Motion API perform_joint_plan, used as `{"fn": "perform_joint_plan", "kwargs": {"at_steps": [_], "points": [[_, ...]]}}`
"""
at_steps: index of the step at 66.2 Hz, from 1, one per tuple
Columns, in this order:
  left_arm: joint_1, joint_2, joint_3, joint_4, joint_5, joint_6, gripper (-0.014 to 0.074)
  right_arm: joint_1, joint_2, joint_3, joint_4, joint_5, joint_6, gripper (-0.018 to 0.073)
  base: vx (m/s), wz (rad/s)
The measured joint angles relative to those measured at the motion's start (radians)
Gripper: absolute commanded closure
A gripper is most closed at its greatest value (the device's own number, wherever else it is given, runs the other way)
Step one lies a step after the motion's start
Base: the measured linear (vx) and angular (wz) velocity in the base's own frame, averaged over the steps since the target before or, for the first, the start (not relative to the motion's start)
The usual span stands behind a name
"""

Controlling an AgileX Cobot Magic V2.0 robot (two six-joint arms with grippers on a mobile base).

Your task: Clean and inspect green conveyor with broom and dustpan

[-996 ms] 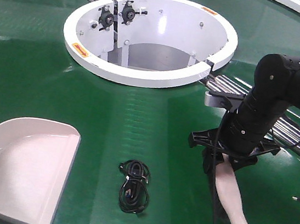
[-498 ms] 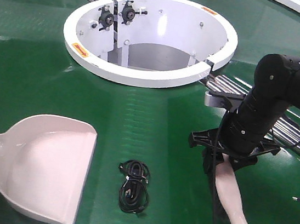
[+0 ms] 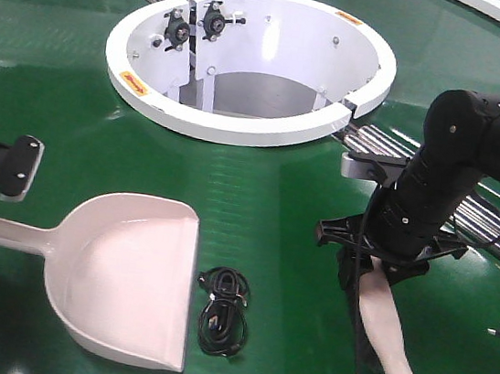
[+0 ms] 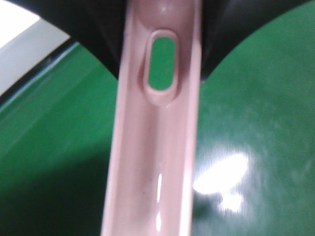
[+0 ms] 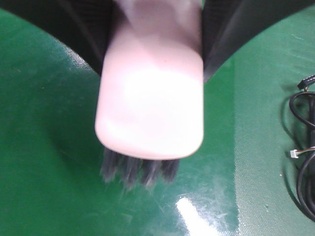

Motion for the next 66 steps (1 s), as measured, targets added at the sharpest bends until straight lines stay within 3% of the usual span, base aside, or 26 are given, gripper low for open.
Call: {"fn": "perform_joint_plan", "kwargs": {"at_steps": [24, 66], "points": [[-0.040, 0.000, 0.000, -0.018, -0.002, -0.022, 0.0621, 0.000, 0.000, 0.000, 0.000, 0.000, 0.000, 0.0569, 0.00, 0.00], [-0.123, 0.000, 0.000, 0.026, -0.029, -0.035, 0.0621, 0.000, 0.000, 0.000, 0.000, 0.000, 0.000, 0.0569, 0.00, 0.00]]}}
